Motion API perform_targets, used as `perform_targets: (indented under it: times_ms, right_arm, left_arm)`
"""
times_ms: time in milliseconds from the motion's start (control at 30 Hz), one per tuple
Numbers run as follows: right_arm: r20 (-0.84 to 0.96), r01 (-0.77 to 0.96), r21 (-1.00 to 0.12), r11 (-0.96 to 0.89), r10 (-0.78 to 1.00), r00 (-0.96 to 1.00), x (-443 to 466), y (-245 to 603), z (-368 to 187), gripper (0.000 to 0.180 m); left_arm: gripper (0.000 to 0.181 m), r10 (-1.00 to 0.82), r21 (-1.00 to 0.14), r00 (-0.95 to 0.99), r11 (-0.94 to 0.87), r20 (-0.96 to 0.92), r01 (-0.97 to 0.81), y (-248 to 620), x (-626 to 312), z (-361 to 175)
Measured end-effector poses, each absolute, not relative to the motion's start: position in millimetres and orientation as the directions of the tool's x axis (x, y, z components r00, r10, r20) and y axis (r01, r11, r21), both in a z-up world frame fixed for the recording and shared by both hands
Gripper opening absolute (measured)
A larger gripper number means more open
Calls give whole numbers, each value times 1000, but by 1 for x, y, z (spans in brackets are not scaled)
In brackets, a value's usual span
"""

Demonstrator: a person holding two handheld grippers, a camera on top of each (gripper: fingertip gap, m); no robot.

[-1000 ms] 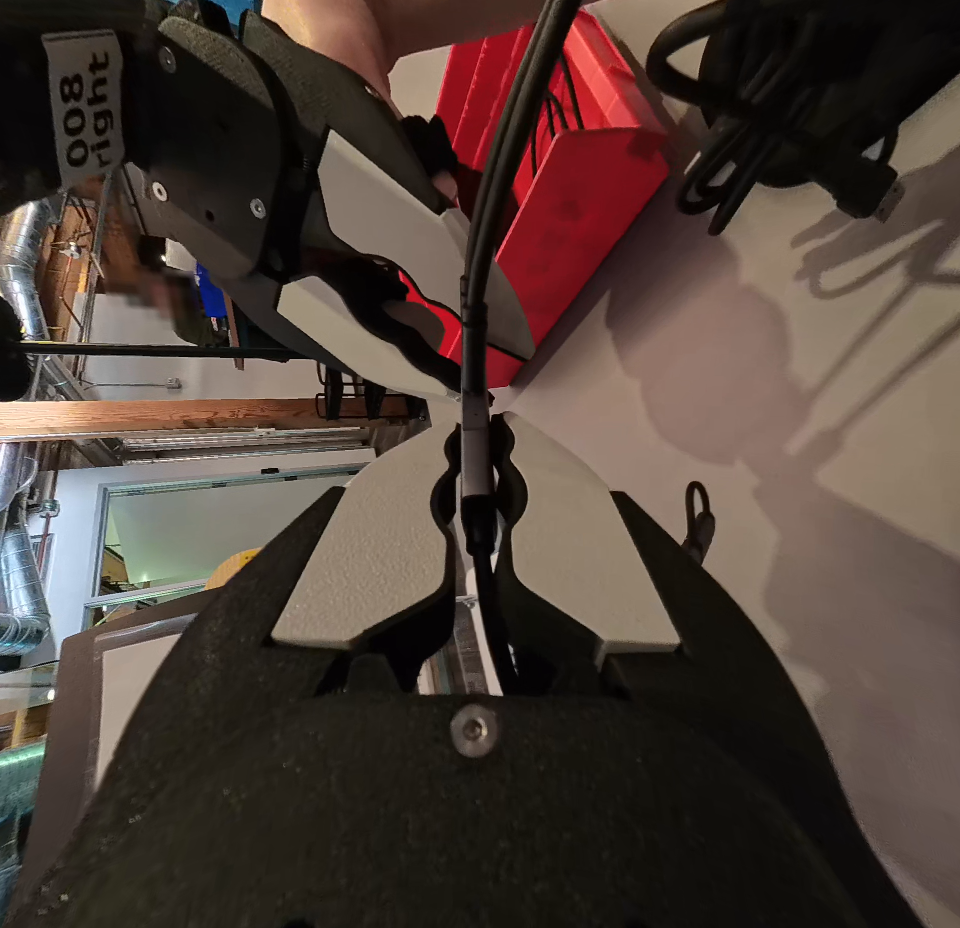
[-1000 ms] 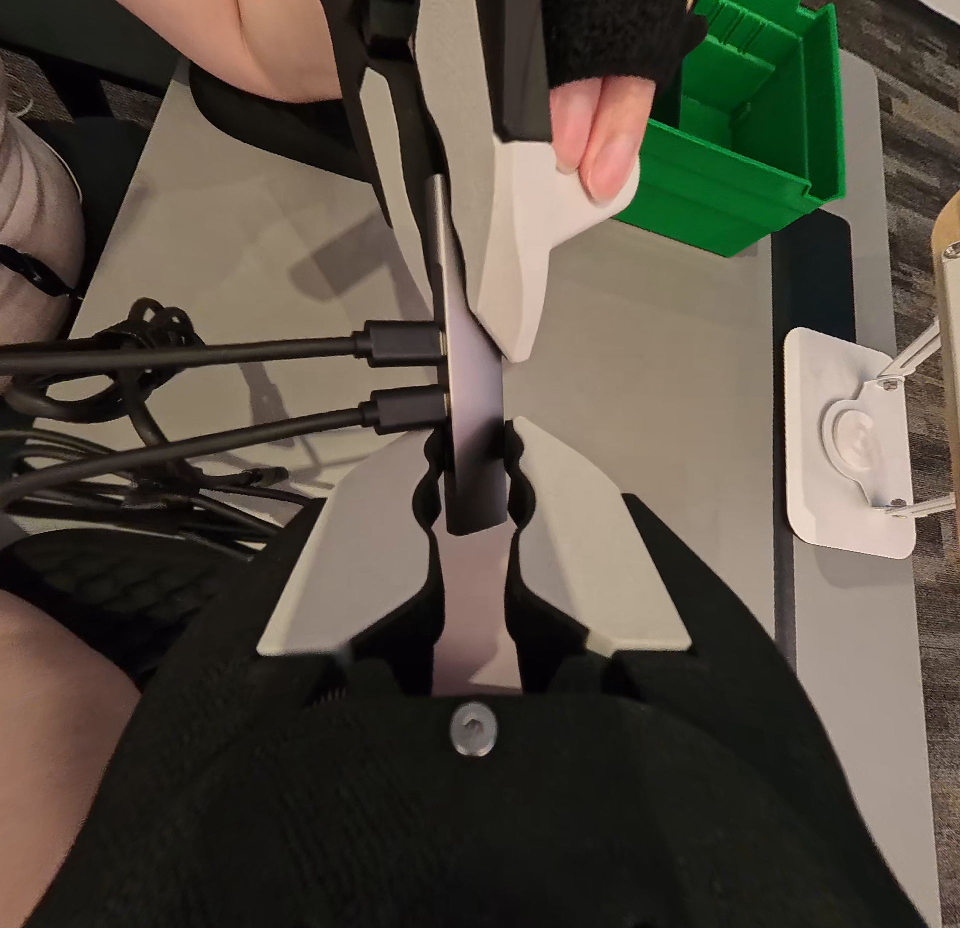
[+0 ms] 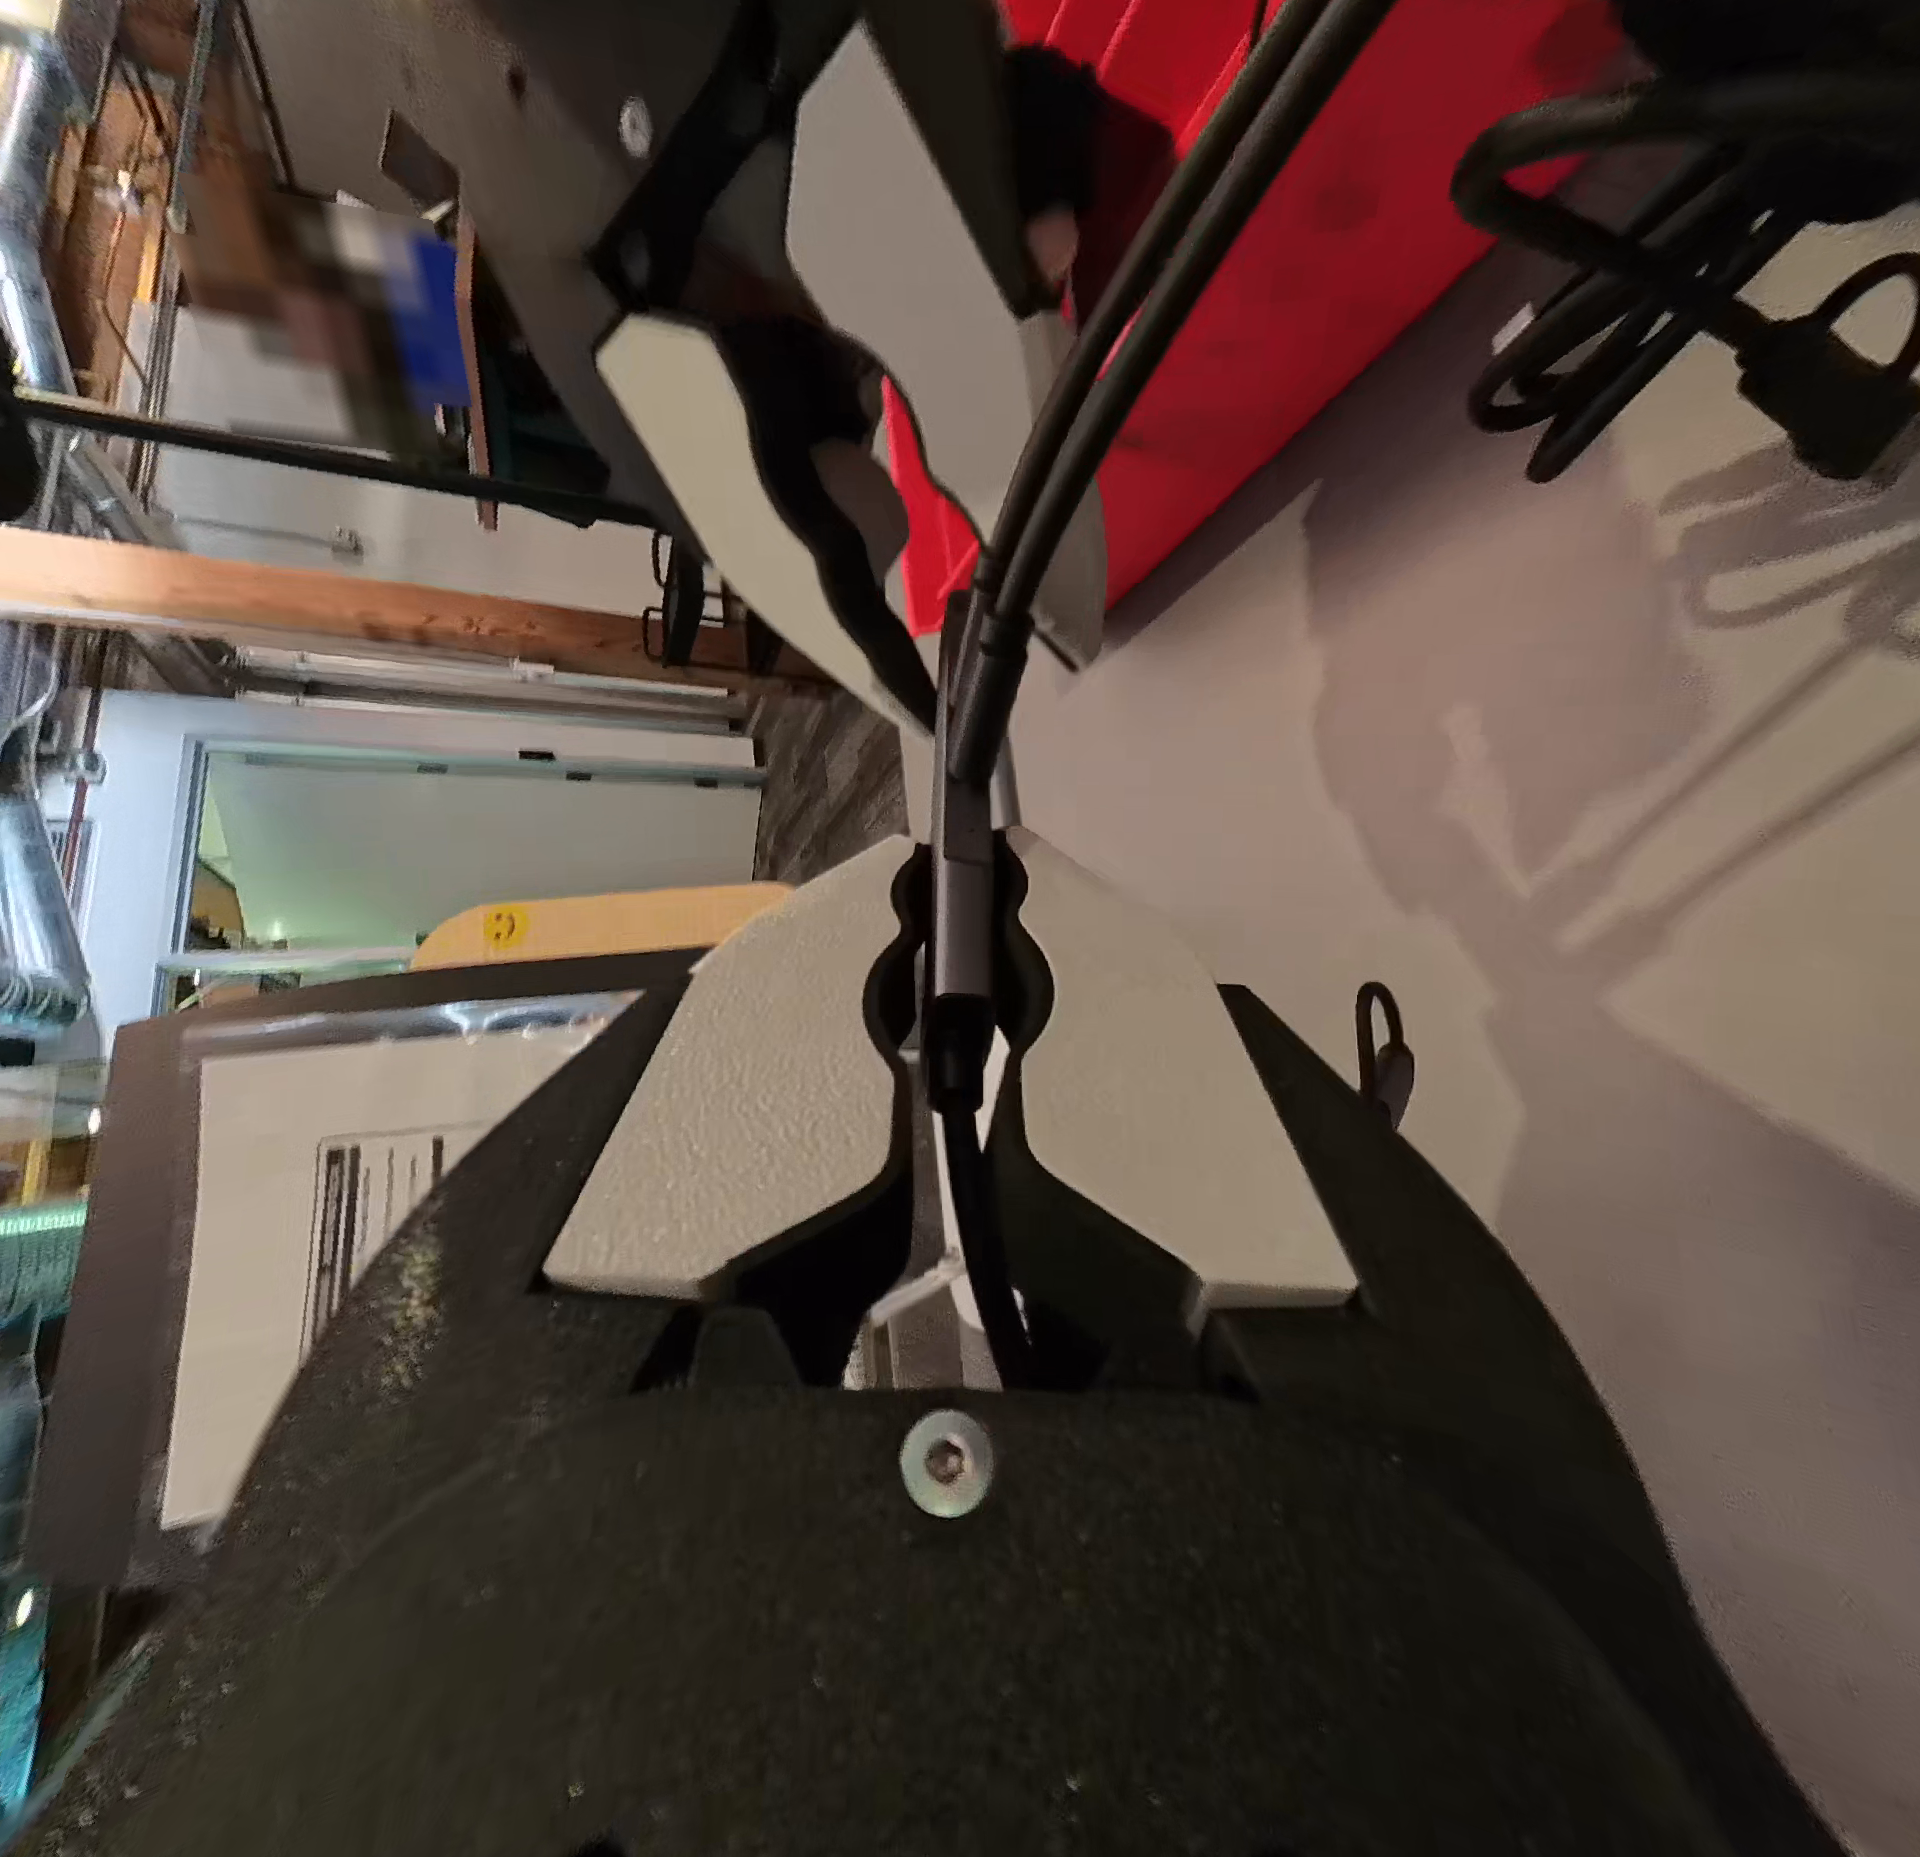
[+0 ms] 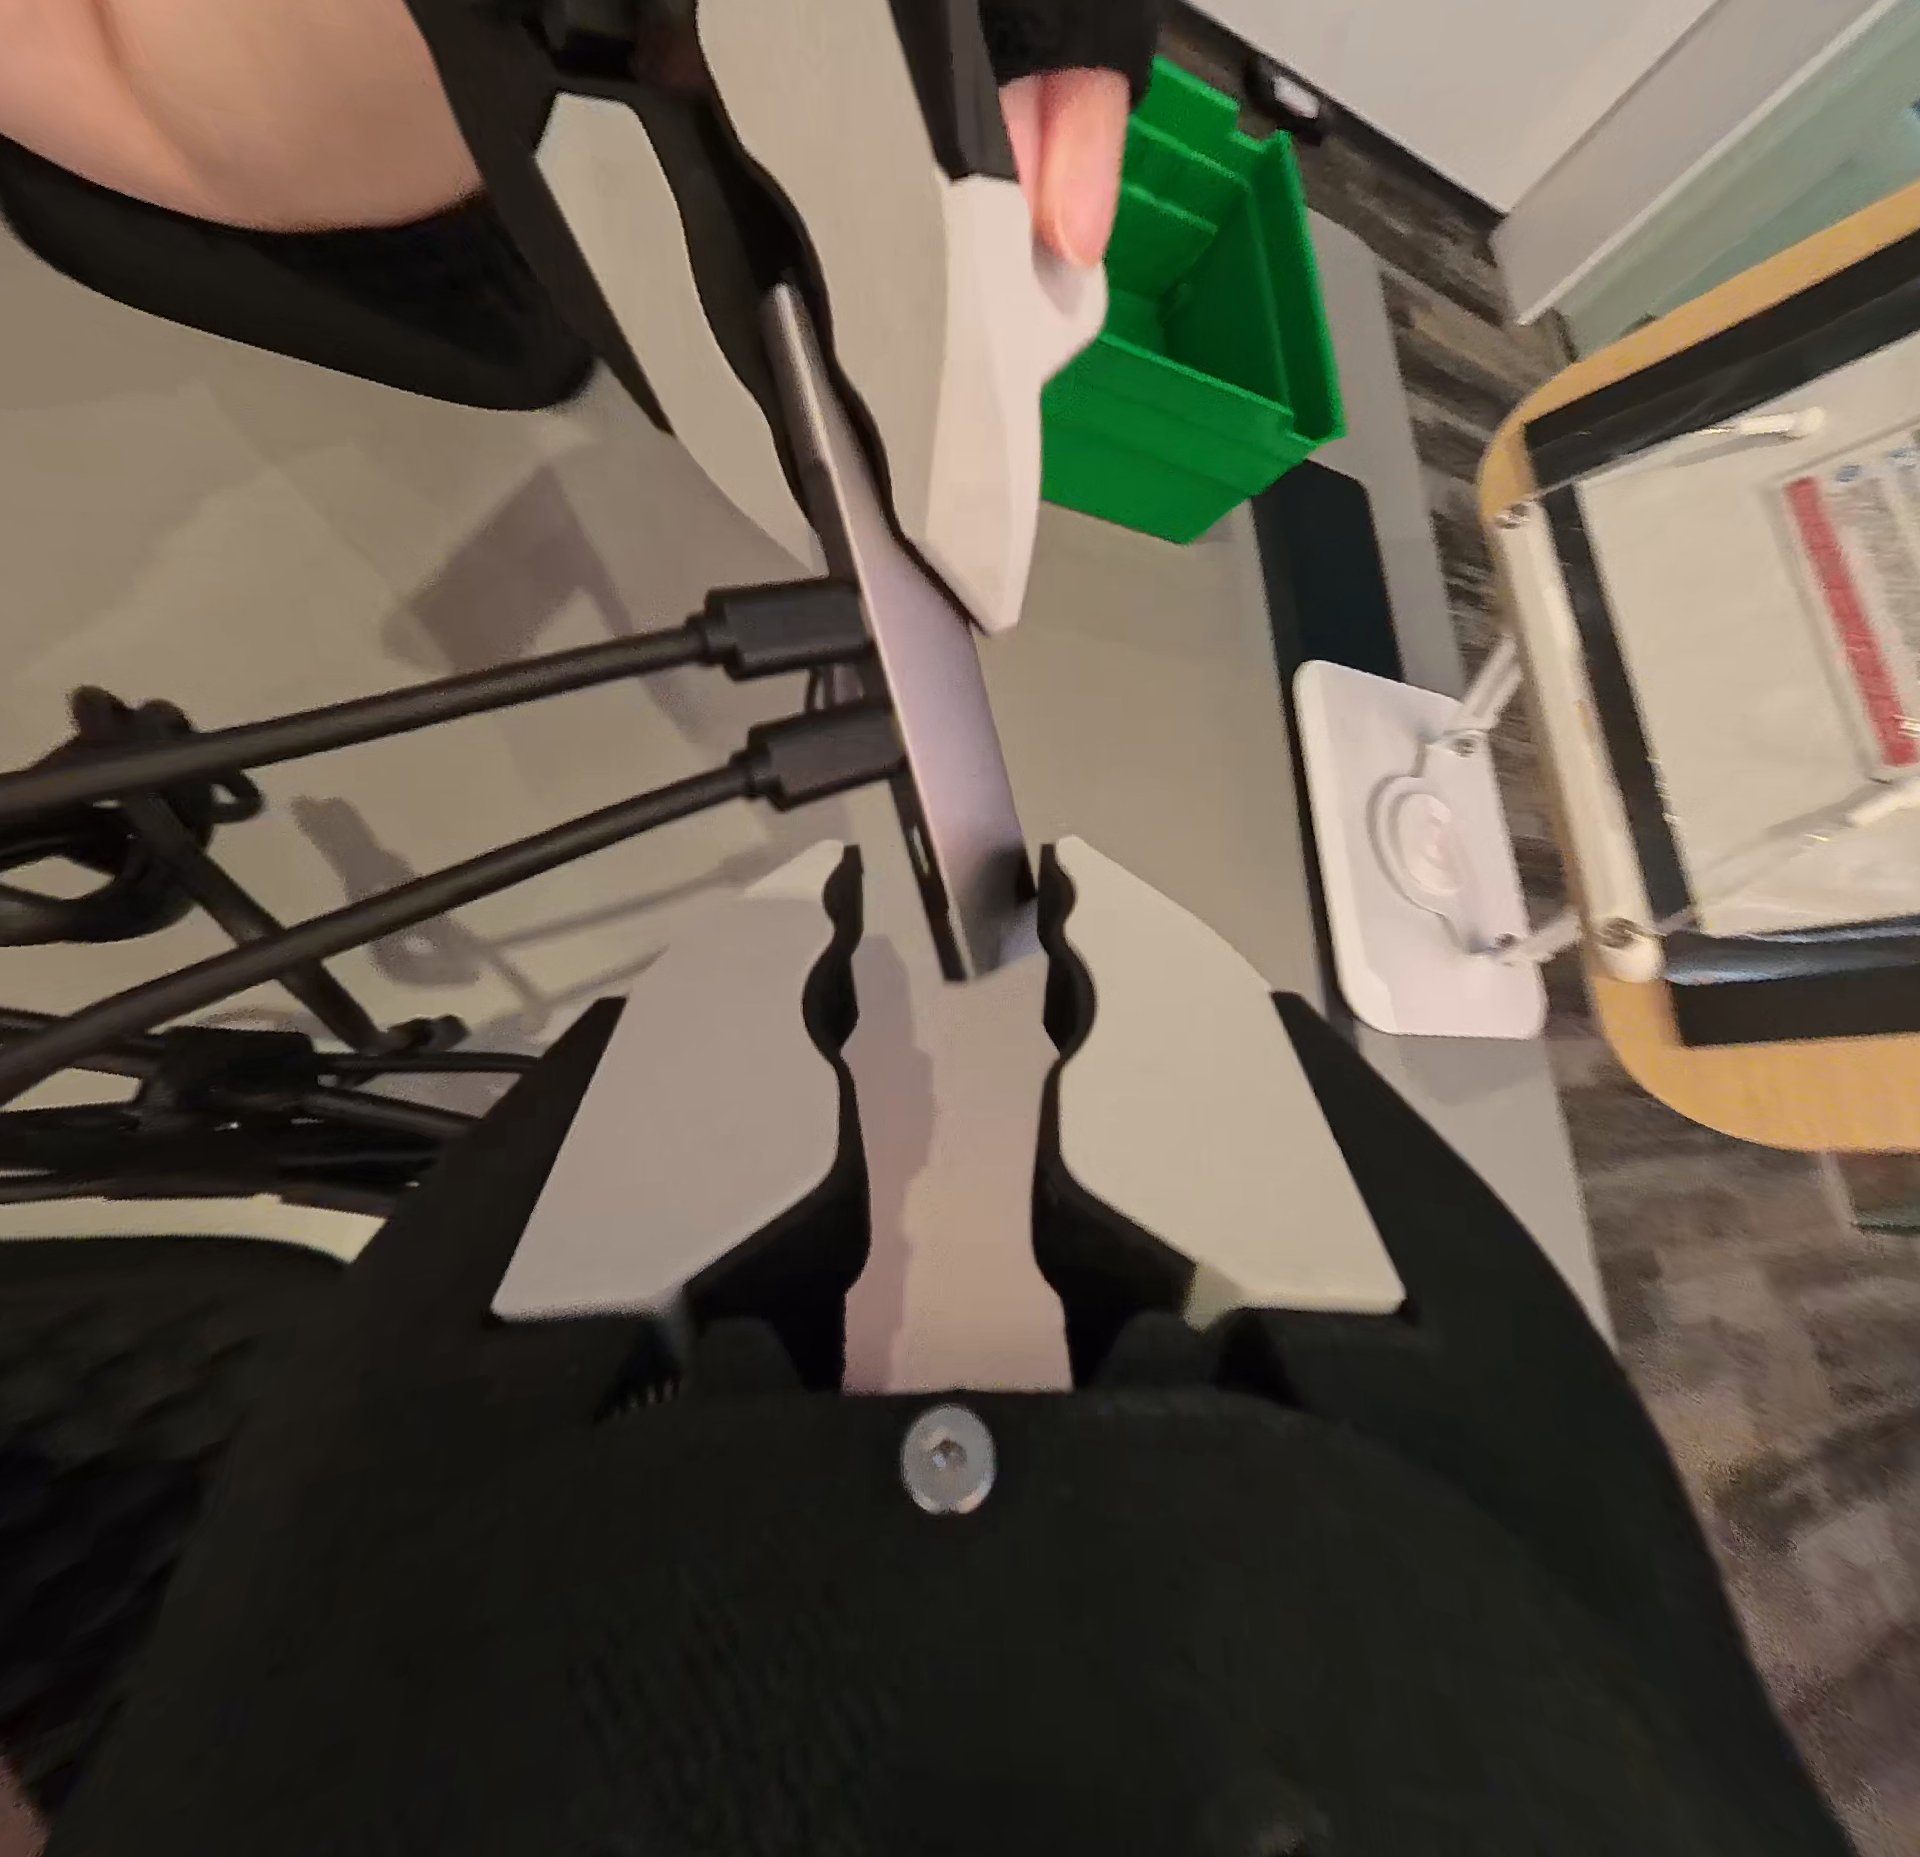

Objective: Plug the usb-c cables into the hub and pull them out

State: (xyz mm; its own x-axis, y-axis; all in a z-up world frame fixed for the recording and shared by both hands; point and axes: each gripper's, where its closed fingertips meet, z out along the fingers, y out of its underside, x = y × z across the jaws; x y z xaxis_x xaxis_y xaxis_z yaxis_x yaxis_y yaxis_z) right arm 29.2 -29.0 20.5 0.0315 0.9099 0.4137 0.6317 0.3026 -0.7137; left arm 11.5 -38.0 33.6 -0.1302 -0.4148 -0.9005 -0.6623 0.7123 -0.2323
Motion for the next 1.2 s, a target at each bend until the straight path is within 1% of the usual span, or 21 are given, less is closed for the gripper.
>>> perform_targets:
  times_ms: [100, 200, 267, 300, 367, 433, 500, 667, 767, 867, 1033, 1167, 1200]
  right_arm:
    - [489, 606, -727, 324, 864, 125, 37, -17, 39, 39]
    - [563, 558, -762, 329, 761, 321, 52, 2, 77, 39]
    - [570, 487, -808, 333, 654, 498, 63, 11, 115, 38]
    - [541, 427, -838, 341, 624, 563, 64, 9, 133, 35]
    - [449, 274, -892, 360, 630, 634, 55, -7, 163, 30]
    - [356, 142, -925, 353, 670, 651, 37, -23, 180, 26]
    - [295, 78, -944, 320, 716, 633, 14, -33, 180, 25]
    - [171, 104, -985, 137, 735, 656, -24, -11, 140, 27]
    - [152, 120, -988, 97, 748, 646, -38, -5, 124, 27]
    - [209, 184, -976, 113, 705, 678, -39, 3, 115, 27]
    - [281, 219, -960, 177, 649, 707, -39, 5, 117, 27]
    - [330, 290, -942, 169, 617, 714, -37, 9, 111, 16]
    - [327, 285, -944, 168, 619, 714, -37, 8, 111, 17]
  left_arm:
    - [9, -410, -250, -66, 667, -910, -702, -23, 0, 43]
    - [9, -383, -262, 19, 595, -924, -760, -3, -18, 56]
    - [9, -354, -272, 78, 542, -932, -795, 11, -31, 65]
    - [9, -328, -270, 104, 518, -939, -812, 18, -38, 70]
    - [9, -266, -259, 145, 467, -953, -845, 29, -51, 80]
    - [9, -219, -256, 174, 431, -960, -865, 36, -61, 87]
    - [9, -178, -259, 202, 410, -963, -875, 40, -67, 94]
    - [9, -108, -273, 251, 395, -962, -877, 42, -73, 107]
    - [9, -86, -251, 237, 393, -968, -885, 41, -73, 109]
    - [9, -70, -229, 220, 389, -973, -892, 41, -71, 108]
    - [9, -44, -215, 215, 382, -976, -899, 38, -66, 109]
    - [9, -29, -214, 220, 385, -975, -898, 36, -65, 112]
    - [9, -20, -208, 217, 383, -976, -900, 36, -65, 113]
